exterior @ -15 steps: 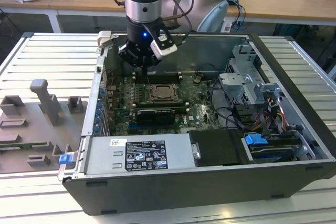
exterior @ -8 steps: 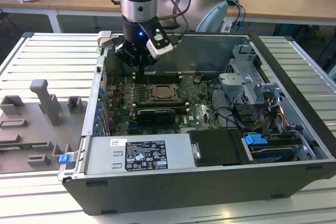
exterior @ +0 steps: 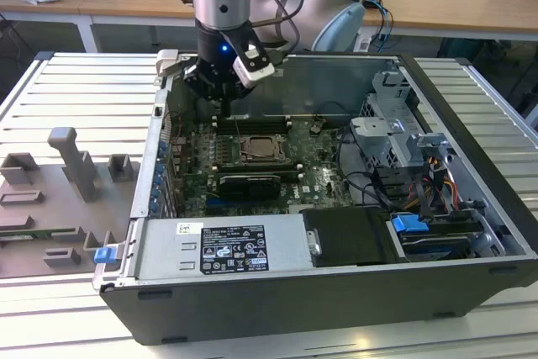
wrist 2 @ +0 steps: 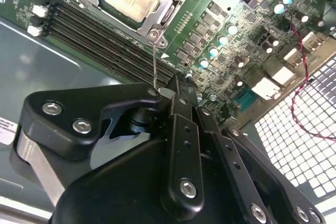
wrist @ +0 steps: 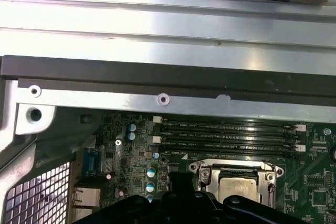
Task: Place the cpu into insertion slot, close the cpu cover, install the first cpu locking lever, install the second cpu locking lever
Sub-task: 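Install the first cpu locking lever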
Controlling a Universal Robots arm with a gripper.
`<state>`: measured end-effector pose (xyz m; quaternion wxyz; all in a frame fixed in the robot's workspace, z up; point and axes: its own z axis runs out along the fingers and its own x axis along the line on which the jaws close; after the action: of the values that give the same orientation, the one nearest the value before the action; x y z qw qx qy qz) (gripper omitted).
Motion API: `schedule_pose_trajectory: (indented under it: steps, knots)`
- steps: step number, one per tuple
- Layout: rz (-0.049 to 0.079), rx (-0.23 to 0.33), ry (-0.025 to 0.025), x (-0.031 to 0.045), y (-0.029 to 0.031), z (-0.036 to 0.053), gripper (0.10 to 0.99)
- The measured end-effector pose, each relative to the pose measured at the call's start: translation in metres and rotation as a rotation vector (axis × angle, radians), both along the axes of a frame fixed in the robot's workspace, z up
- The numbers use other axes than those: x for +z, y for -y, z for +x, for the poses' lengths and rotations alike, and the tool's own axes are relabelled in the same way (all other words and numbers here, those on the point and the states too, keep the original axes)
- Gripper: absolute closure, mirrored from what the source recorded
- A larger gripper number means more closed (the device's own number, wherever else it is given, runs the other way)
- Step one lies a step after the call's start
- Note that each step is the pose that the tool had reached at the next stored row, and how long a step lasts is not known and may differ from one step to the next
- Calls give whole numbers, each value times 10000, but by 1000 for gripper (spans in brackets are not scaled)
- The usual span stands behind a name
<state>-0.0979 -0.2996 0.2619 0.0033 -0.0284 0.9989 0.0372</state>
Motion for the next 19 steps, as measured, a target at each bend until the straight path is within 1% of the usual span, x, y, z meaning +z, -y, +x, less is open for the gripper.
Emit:
schedule_pose_trajectory:
  steps: [4, 13, 19]
  knots:
    - [-1, -2, -1, -8, -32, 46, 980]
    - [-1, -2, 0, -17, -34, 116, 980]
    - [0, -2, 0, -27, -34, 229, 980]
